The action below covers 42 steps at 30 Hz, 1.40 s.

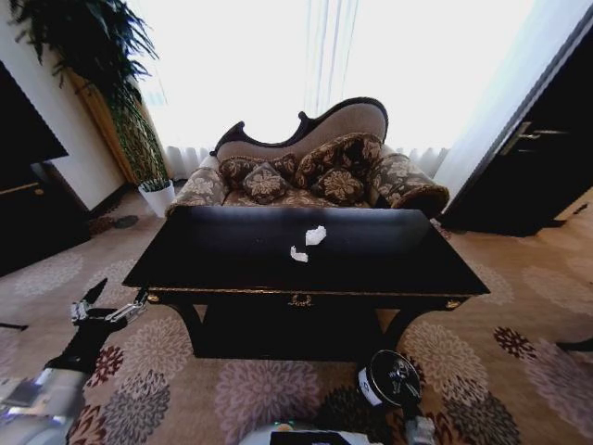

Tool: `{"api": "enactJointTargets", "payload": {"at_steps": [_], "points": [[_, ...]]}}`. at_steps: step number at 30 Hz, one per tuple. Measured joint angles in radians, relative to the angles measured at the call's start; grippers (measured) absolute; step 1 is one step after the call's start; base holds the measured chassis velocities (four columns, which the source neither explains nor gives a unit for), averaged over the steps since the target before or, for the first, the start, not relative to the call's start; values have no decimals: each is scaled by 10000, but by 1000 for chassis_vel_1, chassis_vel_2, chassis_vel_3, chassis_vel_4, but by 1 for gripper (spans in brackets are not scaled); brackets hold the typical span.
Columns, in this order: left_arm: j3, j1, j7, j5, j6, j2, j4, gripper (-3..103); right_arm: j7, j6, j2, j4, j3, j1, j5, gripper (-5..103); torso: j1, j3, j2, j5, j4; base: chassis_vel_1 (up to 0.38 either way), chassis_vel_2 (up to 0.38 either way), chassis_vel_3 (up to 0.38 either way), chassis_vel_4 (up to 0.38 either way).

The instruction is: Move to the front of the table and place the trash on the table into the trash bin.

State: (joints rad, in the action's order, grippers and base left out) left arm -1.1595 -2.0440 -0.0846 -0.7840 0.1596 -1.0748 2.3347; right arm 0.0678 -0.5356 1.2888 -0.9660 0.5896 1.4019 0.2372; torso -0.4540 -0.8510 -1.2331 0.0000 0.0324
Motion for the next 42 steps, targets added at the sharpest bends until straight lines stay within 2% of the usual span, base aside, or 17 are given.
{"api": "enactJointTargets", "payload": {"at_steps": [6, 15, 17, 18, 21, 22, 23, 26, 29, 32, 33, 34, 36, 37, 38, 41, 42], "points": [[0, 0, 0, 0, 0, 0, 0, 100, 134, 333, -361, 1465, -223, -1009, 80, 0, 0, 1, 0, -3, 0, 0, 0, 0, 0], [0, 0, 0, 0, 0, 0, 0, 100, 164, 838, -509, 2227, -255, -1763, 482, -1, 0, 1, 0, -3, 0, 0, 0, 0, 0], [0, 0, 0, 0, 0, 0, 0, 100, 169, 1064, -474, 2182, -290, -1805, 797, 9, 0, 1, 0, -2, 0, 0, 0, 0, 0], [0, 0, 0, 0, 0, 0, 0, 100, 169, 1064, -474, 2182, -290, -1805, 797, 9, 0, 1, 0, -2, 0, 0, 0, 0, 0], [0, 0, 0, 0, 0, 0, 0, 100, 192, 1321, -422, 2188, -334, -1858, 1176, 20, 0, 1, 0, -3, 0, 0, 0, 0, 0], [0, 0, 0, 0, 0, 0, 0, 100, 192, 1336, -416, 2208, -343, -1861, 1199, 25, 0, 1, 0, -3, 0, 0, 0, 0, 0], [0, 0, 0, 0, 0, 0, 0, 100, 192, 1336, -416, 2208, -343, -1861, 1199, 25, 0, 1, 0, -3, 0, 0, 0, 0, 0], [0, 0, 0, 0, 0, 0, 0, 100, 193, 1358, -374, 2204, -349, -1838, 1207, 42, 0, 1, 0, -3, 1, 0, 0, 0, 0], [0, 0, 0, 0, 0, 0, 0, 100, 194, 1366, -324, 2082, -346, -1766, 1206, 47, 0, 1, 0, -2, 1, 0, 0, 0, 0], [0, 0, 0, 0, 0, 0, 0, 100, 198, 1394, -195, 1458, -303, -1389, 1242, 63, 0, 2, 0, -3, -1, 0, 0, 0, 0], [0, 0, 0, 0, 0, 0, 0, 100, 198, 1394, -195, 1458, -303, -1389, 1242, 63, 0, 2, 0, -3, -1, 0, 0, 0, 0], [0, 0, 0, 0, 0, 0, 0, 100, 196, 1385, -129, 1146, -288, -1155, 1269, 69, 0, 2, 0, -4, -1, 0, 0, 0, 0], [0, 0, 0, 0, 0, 0, 0, 100, 164, 1067, 104, 468, -267, -571, 1177, 80, 0, 2, -1, -3, 1, 0, 0, 0, 0], [0, 0, 0, 0, 0, 0, 0, 100, 81, 644, 247, 210, -247, -244, 874, 80, 1, 2, -1, -1, 1, 0, 0, 0, 0], [0, 0, 0, 0, 0, 0, 0, 100, 81, 644, 247, 210, -247, -244, 874, 80, 1, 2, -1, -1, 1, 0, 0, 0, 0], [0, 0, 0, 0, 0, 0, 0, 100, 42, -893, 576, -69, 96, 510, -659, 95, 3, 3, -2, -3, 1, 0, 0, 0, 0], [0, 0, 0, 0, 0, 0, 0, 100, 85, -1201, 648, -180, 220, 746, -943, 99, 3, 3, -2, -3, 0, 0, 0, 0, 0]]}}
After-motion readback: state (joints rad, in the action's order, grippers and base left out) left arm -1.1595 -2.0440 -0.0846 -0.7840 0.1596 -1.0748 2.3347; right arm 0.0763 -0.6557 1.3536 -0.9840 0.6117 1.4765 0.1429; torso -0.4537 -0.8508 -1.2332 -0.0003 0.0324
